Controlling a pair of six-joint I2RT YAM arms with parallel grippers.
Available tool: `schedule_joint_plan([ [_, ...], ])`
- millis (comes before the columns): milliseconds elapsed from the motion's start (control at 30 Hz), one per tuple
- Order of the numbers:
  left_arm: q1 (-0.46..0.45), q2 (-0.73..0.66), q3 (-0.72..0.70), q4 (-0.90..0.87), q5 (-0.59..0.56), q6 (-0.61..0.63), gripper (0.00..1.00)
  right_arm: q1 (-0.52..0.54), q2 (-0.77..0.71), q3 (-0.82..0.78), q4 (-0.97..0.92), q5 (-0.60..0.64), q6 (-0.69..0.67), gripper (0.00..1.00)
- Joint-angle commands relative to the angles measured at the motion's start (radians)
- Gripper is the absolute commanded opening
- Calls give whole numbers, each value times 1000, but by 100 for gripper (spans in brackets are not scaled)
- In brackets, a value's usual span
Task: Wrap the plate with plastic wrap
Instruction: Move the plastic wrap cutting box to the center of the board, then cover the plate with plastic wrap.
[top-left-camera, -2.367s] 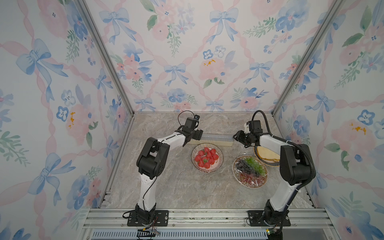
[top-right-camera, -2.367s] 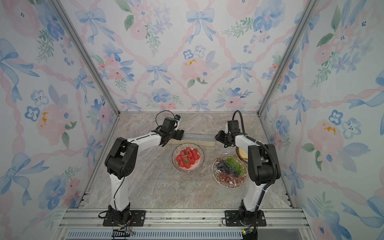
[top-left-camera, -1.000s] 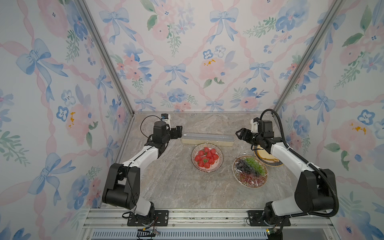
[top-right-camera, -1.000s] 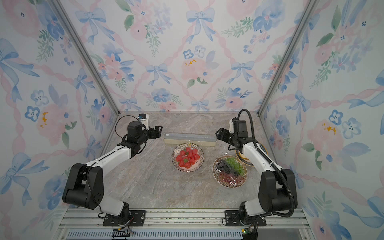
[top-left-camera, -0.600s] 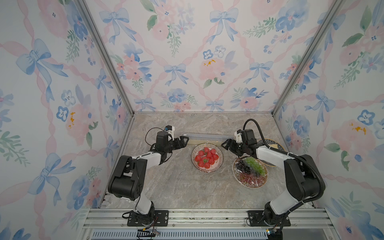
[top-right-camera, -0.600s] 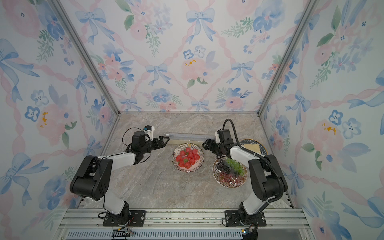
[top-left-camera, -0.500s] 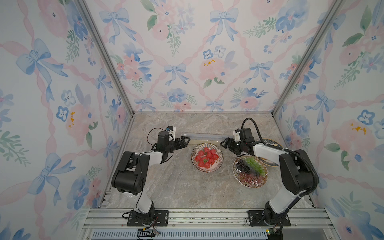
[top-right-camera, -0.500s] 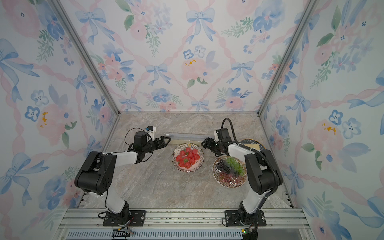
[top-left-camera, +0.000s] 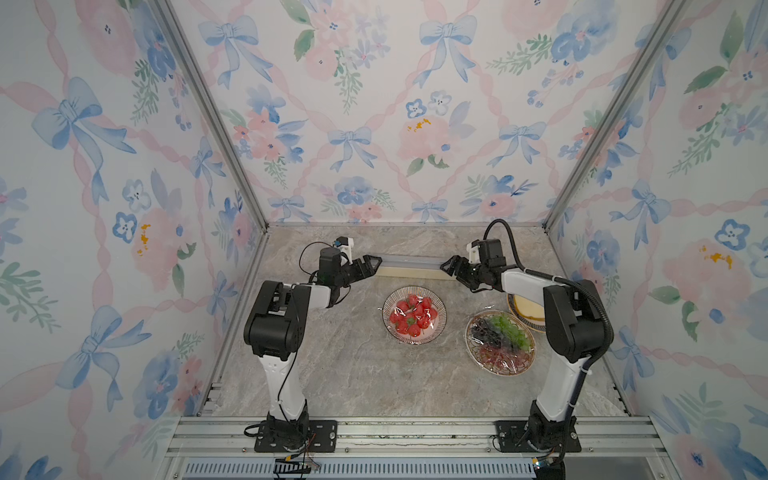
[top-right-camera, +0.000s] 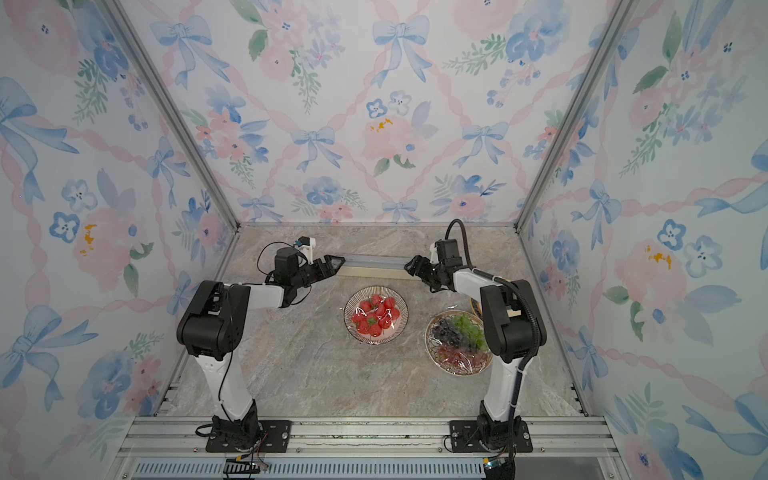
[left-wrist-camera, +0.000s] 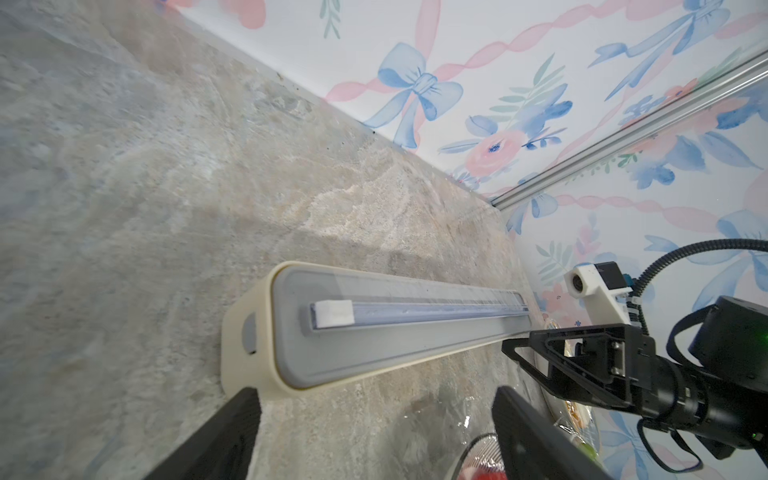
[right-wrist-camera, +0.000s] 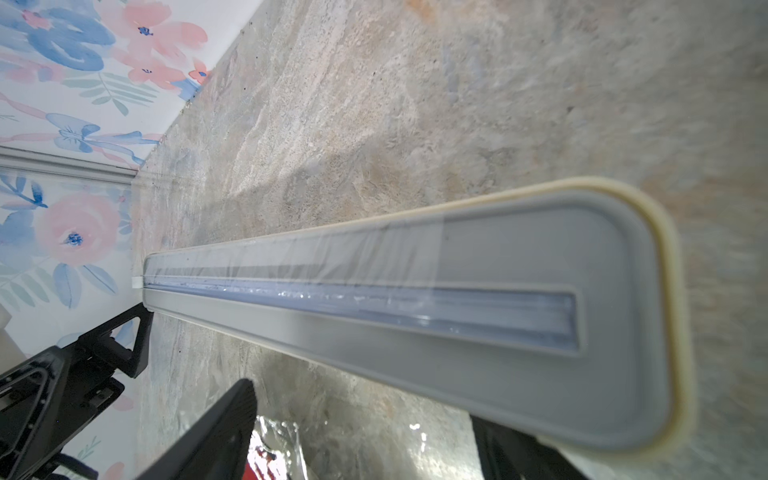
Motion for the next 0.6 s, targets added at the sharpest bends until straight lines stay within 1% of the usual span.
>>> schedule_joint_plan([
  [0, 10, -131, -72, 4, -54, 64, 89, -14, -109, -36, -47, 61, -104, 82],
  [133, -21, -260, -166, -43, -55, 84, 87, 8, -230, -77, -145, 95, -231, 82],
  [267, -78, -359, -257, -89, -52, 96, 85, 52, -316, -124, -176, 53, -293, 78],
  [333, -112, -383, -259, -105, -38, 97, 84, 90, -318, -132, -162, 4, -298, 78],
  [433, -168, -370, -259, -124, 2, 89, 84, 152, -271, -118, -108, -69, -273, 77],
  [567, -230, -323, -253, -127, -25, 89, 85, 186, -181, -75, -77, -35, -262, 77],
])
